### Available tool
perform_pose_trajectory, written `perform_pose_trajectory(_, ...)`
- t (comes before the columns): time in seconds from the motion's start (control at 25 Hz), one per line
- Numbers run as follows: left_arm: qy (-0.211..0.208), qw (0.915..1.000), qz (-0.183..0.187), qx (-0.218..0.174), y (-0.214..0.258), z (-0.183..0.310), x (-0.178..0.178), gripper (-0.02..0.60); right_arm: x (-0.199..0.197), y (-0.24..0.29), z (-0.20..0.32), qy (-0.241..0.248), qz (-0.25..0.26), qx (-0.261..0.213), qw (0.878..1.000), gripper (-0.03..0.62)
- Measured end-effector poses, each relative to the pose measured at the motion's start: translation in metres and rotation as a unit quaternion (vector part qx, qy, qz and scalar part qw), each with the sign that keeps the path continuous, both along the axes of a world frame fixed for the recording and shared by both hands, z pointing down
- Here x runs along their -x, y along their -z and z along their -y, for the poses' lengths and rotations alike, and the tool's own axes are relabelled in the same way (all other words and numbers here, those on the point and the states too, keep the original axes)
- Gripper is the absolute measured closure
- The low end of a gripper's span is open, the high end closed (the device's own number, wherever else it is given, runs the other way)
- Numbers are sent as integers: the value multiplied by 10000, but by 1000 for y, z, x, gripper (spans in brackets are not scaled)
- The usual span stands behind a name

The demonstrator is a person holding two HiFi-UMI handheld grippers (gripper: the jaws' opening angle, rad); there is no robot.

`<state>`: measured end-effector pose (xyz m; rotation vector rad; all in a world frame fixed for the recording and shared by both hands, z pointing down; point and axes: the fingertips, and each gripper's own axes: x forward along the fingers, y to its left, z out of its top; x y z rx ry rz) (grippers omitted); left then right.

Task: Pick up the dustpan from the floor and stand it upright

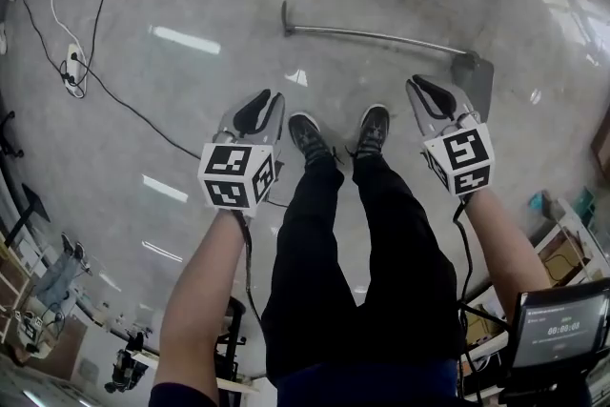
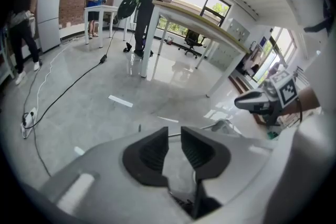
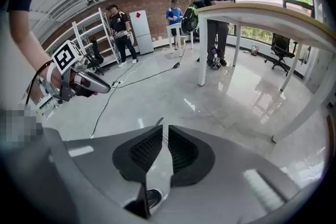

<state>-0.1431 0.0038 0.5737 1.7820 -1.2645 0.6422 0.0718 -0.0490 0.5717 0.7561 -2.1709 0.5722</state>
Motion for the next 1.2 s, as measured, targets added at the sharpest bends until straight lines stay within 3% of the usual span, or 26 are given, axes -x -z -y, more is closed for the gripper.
perform_pose_trajectory(0.28, 82, 9999, 91, 106, -81, 7, 19, 503, -8, -63, 17, 123, 21, -121, 9998, 548)
perform_pose_trajectory(0.8, -473, 9984, 315, -73, -213, 41, 35, 494, -19, -206, 48, -235, 224, 76, 9994, 530)
perform_pose_trajectory(1.0, -494, 9984, 228, -162, -226, 57, 49, 495, -5, -213, 56, -12, 270, 123, 9996, 507)
perform_pose_trajectory(1.2, -475, 9985, 211, -150, -286, 78, 62, 494, 4, -263, 79, 223, 301, 67, 9993, 505)
